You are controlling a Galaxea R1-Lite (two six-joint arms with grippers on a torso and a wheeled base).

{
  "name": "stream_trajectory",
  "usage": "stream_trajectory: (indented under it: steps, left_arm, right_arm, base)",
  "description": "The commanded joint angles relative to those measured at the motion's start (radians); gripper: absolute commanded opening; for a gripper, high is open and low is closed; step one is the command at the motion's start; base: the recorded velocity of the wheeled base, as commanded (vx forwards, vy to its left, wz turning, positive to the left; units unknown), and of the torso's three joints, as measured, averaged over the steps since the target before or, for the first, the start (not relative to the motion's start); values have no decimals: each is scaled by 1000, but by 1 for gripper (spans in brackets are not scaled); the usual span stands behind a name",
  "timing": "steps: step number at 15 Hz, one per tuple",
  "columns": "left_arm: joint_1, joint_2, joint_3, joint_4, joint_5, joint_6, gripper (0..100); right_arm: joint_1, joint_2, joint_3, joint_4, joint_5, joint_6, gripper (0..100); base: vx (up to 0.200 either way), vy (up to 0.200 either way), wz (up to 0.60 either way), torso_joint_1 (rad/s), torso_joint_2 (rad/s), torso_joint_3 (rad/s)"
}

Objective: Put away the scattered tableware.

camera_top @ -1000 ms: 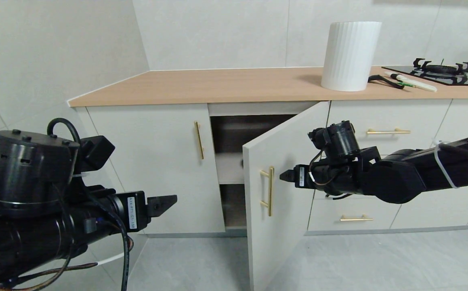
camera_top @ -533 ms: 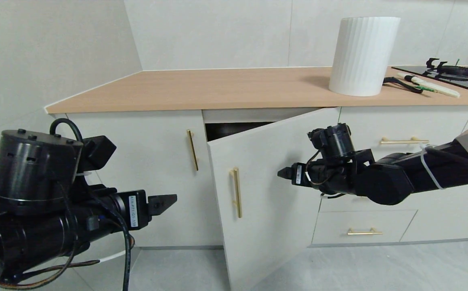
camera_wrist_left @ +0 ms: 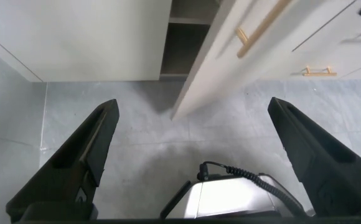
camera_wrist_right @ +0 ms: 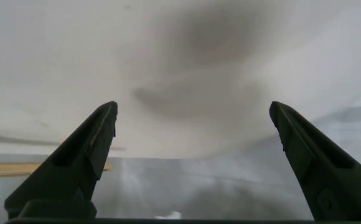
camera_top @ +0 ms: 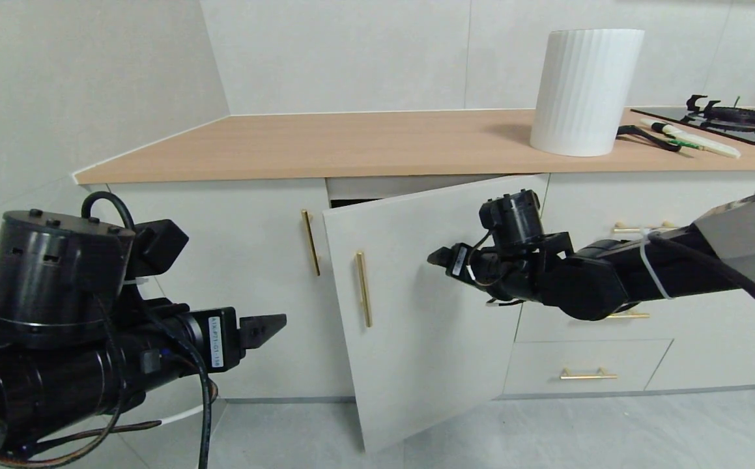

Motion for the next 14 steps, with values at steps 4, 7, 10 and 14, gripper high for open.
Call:
stream_trajectory:
  steps: [4, 7, 10, 14]
  left_arm:
    - [0, 1, -1, 0, 0, 0, 100]
    - [0, 1, -1, 0, 0, 0, 100]
    - [0, 1, -1, 0, 0, 0, 100]
    - [0, 1, -1, 0, 0, 0, 100]
  right_arm:
    - [1, 148, -137, 4, -113, 52, 100]
    - [-20, 160, -177, 4, -128, 76, 100]
    - [-48, 211, -252, 6, -206, 76, 100]
    - [-91, 280, -335, 4, -288, 75, 100]
  base:
    - [0, 0, 0, 0, 0, 0]
    - [0, 0, 0, 0, 0, 0]
    - [0, 0, 0, 0, 0, 0]
    - [0, 0, 0, 0, 0, 0]
